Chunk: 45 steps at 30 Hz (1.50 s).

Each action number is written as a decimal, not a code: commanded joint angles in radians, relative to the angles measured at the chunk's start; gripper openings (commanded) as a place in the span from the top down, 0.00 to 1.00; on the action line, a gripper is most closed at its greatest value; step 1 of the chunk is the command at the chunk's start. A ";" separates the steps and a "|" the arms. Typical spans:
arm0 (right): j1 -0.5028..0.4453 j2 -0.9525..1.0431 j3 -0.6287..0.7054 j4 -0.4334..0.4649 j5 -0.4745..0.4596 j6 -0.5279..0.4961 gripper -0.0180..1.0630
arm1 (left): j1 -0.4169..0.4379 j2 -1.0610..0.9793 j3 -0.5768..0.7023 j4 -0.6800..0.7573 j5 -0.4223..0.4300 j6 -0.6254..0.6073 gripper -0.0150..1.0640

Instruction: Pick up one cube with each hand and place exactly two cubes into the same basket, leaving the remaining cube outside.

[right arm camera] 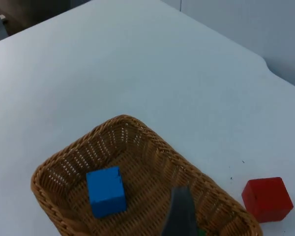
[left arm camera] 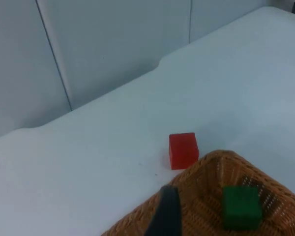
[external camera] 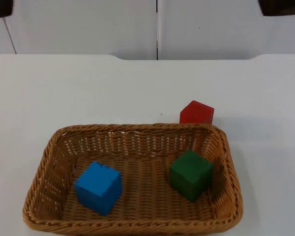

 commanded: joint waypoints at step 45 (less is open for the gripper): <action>0.005 -0.665 0.256 -0.030 0.219 0.064 0.43 | -0.005 -0.570 0.002 0.385 0.462 -0.471 0.31</action>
